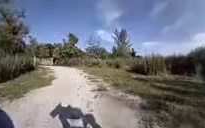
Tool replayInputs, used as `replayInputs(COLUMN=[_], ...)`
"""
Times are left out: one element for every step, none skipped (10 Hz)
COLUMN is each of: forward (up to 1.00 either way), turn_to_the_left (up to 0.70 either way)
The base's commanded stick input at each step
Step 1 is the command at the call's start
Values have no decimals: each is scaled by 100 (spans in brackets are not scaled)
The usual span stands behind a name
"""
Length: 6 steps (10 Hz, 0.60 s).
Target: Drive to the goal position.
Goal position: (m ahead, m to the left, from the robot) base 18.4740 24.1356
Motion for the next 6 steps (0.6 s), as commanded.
replayInputs(forward=[100,100,100,100,100,100], turn_to_the_left=[27,27,27,27,27,27])
